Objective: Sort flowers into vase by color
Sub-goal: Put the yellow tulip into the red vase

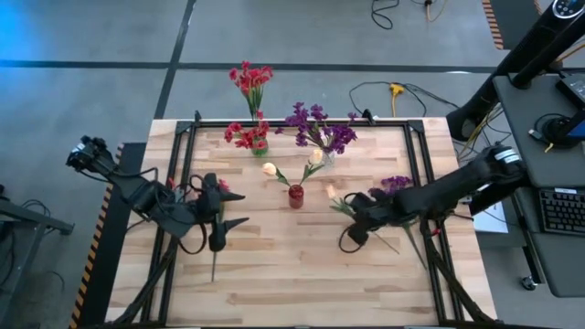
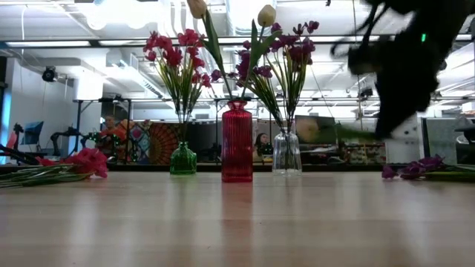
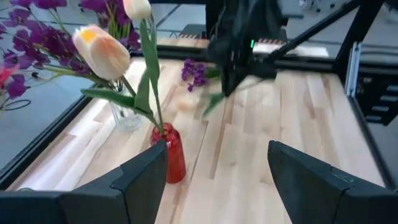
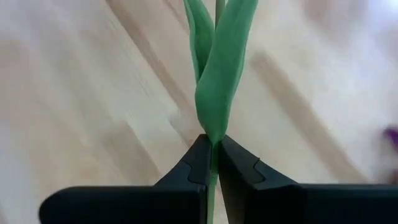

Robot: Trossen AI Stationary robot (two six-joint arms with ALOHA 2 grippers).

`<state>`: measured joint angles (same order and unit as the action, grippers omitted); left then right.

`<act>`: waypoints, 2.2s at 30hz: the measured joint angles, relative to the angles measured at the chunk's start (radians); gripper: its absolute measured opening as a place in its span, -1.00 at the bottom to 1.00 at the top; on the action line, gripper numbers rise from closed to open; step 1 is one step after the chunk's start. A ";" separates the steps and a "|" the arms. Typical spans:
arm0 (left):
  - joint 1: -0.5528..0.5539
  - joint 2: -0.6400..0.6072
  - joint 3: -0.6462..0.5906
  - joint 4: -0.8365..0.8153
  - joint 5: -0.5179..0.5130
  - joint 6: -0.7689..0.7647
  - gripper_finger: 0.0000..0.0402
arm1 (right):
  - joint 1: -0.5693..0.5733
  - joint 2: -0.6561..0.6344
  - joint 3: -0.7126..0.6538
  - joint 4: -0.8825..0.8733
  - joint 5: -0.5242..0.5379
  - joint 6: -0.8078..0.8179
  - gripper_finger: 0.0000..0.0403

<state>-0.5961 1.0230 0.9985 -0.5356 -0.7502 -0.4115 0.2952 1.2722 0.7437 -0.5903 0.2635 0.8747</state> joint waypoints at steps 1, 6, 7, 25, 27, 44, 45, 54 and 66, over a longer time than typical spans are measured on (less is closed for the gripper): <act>-0.001 0.006 0.000 -0.008 0.000 -0.001 0.28 | 0.011 -0.034 0.000 0.006 0.030 -0.003 -0.93; -0.001 0.038 0.000 -0.033 0.000 -0.001 0.28 | 0.062 -0.182 -0.016 0.167 0.177 -0.119 -0.93; -0.001 0.045 0.000 -0.036 0.000 -0.002 0.28 | 0.068 -0.204 -0.027 0.235 0.187 -0.164 -0.93; 0.001 0.133 -0.001 -0.145 -0.002 -0.105 0.28 | 0.059 -0.081 -0.277 1.679 0.043 -1.091 -0.94; 0.002 0.130 -0.001 -0.168 -0.018 -0.125 0.28 | 0.046 -0.051 -0.245 1.682 0.043 -1.133 -0.94; 0.002 0.128 -0.001 -0.368 -0.064 -0.336 0.28 | -0.171 0.109 -0.036 1.704 -0.298 -1.111 -0.94; 0.002 0.128 -0.001 -0.369 -0.064 -0.336 0.28 | -0.179 0.117 -0.031 1.709 -0.298 -1.111 -0.94; 0.002 0.128 -0.002 -0.373 -0.064 -0.343 0.28 | -0.215 0.185 -0.027 1.841 -0.295 -1.190 -0.94; 0.002 0.127 -0.002 -0.380 -0.063 -0.343 0.28 | -0.262 0.235 -0.005 1.852 -0.289 -1.201 -0.94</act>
<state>-0.5945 1.1503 0.9970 -0.9154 -0.8135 -0.7544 0.0331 1.5074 0.7392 1.2613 -0.0257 -0.3259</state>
